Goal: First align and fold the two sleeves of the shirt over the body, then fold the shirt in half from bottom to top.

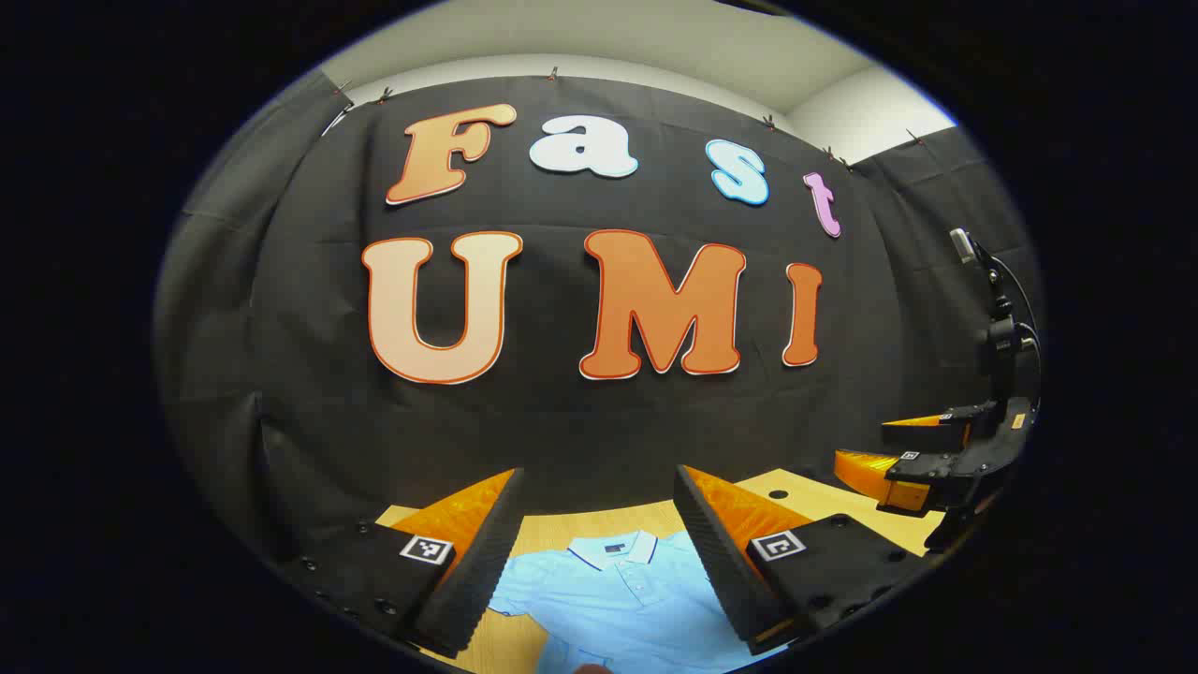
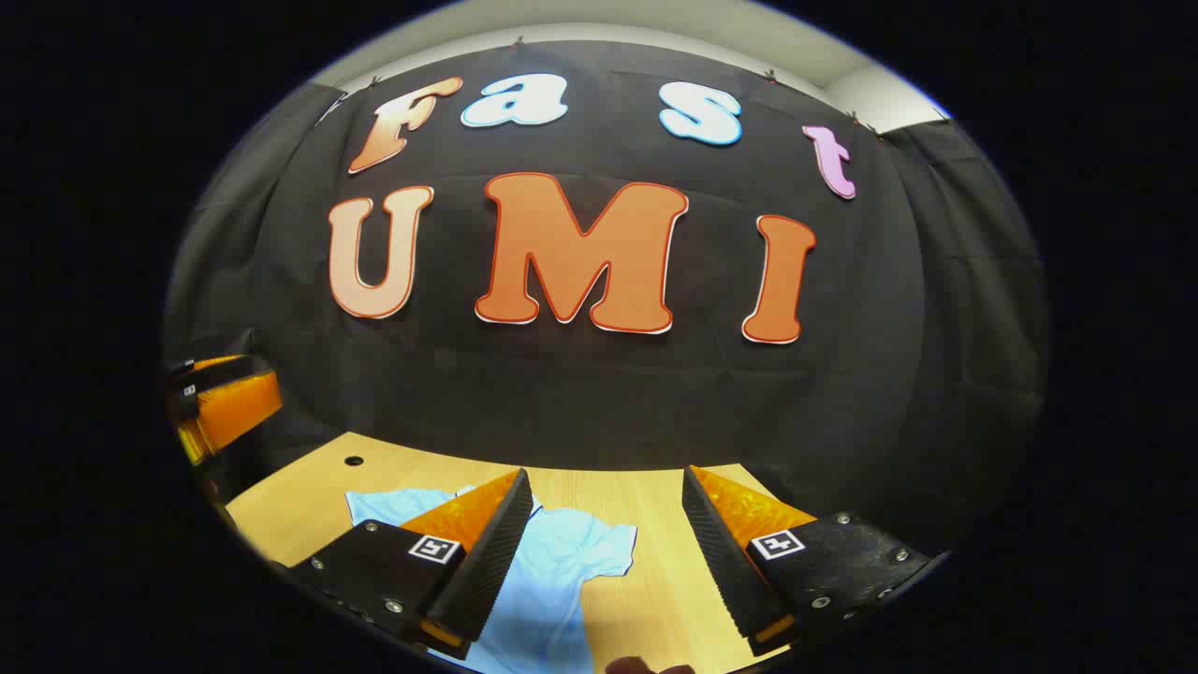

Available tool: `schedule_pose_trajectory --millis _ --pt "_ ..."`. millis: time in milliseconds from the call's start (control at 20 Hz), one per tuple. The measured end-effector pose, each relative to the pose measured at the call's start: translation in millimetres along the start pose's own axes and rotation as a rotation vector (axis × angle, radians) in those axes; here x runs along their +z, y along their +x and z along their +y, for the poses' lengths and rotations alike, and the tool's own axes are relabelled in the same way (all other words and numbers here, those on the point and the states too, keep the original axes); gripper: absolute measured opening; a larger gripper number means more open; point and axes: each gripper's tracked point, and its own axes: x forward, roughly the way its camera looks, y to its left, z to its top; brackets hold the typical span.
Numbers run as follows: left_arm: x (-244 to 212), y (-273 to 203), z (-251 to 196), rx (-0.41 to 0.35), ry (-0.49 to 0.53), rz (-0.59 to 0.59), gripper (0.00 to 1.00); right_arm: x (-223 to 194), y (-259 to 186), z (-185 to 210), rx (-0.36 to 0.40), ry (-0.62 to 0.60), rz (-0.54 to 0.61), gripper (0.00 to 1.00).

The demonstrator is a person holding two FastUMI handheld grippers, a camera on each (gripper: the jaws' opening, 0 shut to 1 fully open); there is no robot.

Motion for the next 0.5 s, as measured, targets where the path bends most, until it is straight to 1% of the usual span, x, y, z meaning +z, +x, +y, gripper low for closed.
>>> schedule_pose_trajectory --millis 100,250,500 --pt "3.2 4.3 -3.9 0.016 -0.016 0.002 0.99 4.1 6.3 -1.0 0.027 -0.022 0.015 0.97" --pt "3.2 10.3 -13.0 0.028 -0.023 0.003 1.0 1.8 13.7 -7.6 0.04 -0.027 0.049 0.98" --pt "2.3 21.9 -21.0 0.036 -0.003 0.009 1.0 -17.3 28.0 -10.5 0.061 -0.019 0.12 0.98"
